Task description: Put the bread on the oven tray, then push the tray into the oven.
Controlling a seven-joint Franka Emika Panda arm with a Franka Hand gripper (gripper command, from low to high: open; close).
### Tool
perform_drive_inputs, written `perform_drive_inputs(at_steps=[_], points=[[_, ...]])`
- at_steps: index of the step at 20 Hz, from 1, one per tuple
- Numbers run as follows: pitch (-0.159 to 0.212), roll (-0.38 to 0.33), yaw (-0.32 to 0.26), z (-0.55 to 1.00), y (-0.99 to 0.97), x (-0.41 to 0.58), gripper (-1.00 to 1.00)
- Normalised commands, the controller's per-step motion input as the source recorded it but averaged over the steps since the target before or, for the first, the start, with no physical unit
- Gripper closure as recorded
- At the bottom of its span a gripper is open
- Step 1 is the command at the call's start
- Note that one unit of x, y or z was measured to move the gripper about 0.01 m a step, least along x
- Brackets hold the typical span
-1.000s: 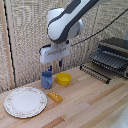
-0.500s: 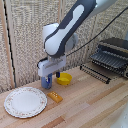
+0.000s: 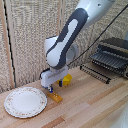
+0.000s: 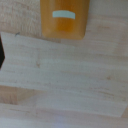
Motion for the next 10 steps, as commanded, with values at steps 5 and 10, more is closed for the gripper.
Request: perform_drive_inputs(at_steps=[5,10], points=[[-0.011,0.043,-0.019,-0.3,-0.19,0.053,-1.0],[0.0,0.03,-0.073,-0.28,-0.27,0.0,-1.0]])
